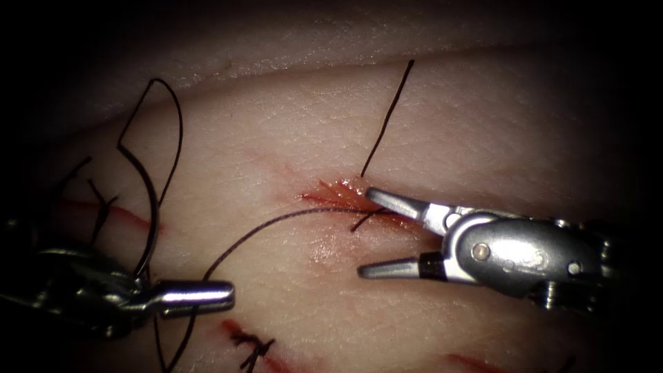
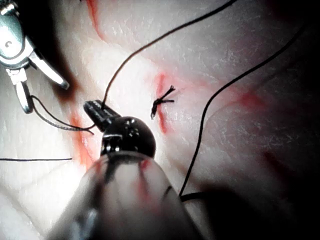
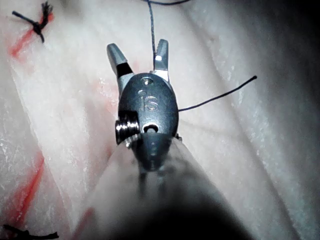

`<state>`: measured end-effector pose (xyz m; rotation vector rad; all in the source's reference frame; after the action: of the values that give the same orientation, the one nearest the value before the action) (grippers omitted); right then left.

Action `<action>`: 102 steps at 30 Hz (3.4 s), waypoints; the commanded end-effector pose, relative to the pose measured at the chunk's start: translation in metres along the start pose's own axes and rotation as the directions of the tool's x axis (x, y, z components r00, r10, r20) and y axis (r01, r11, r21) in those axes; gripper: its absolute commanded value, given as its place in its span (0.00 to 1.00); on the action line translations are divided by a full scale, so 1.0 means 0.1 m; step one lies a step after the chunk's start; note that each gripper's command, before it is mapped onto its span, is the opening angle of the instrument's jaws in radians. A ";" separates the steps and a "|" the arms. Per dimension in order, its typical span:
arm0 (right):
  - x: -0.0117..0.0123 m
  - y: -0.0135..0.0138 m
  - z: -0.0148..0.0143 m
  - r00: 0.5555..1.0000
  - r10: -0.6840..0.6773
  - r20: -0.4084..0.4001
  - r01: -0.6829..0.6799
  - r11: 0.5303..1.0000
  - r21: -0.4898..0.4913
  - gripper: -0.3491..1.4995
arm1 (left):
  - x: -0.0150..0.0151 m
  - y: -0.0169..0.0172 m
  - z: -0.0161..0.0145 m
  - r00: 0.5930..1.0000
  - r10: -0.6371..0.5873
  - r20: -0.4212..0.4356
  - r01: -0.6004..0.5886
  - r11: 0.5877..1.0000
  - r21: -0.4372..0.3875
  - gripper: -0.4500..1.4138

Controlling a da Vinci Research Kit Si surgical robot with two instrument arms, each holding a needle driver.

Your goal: Wound Closure

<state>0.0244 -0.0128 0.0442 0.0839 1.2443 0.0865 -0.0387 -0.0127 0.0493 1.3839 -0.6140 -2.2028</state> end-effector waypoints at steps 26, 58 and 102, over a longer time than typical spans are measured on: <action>-0.029 0.082 0.078 0.999 -0.006 -0.034 0.010 0.993 0.115 0.00 | -0.002 -0.014 0.004 0.999 0.026 0.025 -0.026 1.000 0.008 0.00; -0.033 0.023 0.063 0.929 0.134 -0.344 -0.140 0.990 0.008 0.00 | -0.076 0.016 0.084 0.996 -0.025 0.090 0.027 0.999 -0.022 0.00; -0.074 0.001 0.123 0.986 0.166 -0.025 -0.165 0.985 0.054 0.57 | -0.038 -0.048 0.105 0.985 0.012 -0.171 -0.043 0.983 -0.180 0.00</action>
<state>0.0328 -0.0140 0.0547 0.2477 1.2655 0.1882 -0.0466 -0.0053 0.0530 1.4404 -0.3514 -2.0349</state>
